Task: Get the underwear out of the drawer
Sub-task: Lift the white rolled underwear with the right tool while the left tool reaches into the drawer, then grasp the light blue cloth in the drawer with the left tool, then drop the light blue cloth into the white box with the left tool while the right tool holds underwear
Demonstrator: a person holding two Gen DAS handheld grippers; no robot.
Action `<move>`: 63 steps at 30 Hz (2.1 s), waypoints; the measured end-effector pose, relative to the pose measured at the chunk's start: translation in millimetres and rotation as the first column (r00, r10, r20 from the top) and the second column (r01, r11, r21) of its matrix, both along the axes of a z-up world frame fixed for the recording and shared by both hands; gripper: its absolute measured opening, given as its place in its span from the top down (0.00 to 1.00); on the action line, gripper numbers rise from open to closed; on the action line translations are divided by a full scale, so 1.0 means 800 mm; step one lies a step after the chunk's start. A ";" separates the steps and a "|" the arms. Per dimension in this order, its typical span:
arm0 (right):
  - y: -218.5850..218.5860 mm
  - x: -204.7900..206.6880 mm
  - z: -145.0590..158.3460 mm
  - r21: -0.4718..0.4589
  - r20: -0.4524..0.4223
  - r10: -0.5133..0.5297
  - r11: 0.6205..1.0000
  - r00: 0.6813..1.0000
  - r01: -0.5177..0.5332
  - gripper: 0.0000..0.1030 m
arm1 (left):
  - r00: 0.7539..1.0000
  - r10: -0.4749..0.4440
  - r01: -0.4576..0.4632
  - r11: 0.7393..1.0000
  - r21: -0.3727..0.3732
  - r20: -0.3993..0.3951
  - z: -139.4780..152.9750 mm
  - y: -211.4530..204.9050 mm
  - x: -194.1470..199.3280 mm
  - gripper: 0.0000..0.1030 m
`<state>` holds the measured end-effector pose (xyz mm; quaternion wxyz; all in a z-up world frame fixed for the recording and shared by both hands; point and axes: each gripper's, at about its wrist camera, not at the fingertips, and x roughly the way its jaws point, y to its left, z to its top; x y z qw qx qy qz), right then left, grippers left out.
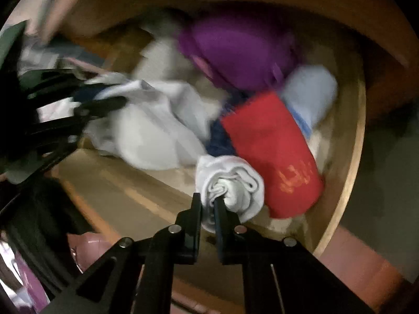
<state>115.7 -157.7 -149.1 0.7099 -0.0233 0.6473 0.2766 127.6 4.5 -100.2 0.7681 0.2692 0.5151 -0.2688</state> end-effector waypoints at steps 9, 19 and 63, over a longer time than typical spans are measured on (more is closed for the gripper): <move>-0.040 -0.016 0.054 0.124 0.088 -0.078 0.990 0.993 0.067 0.92 | 0.982 0.141 -0.117 0.976 -0.182 0.128 0.105 0.021 -0.030 0.95; -0.059 -0.042 0.088 0.201 0.110 -0.119 0.975 0.987 0.095 0.92 | 0.994 0.035 -0.026 0.996 -0.086 0.104 0.083 0.003 -0.029 0.13; -0.102 -0.037 0.100 0.376 0.049 -0.251 0.901 0.967 0.215 0.92 | 0.997 -0.036 0.040 0.996 -0.076 0.061 0.089 0.014 -0.088 0.95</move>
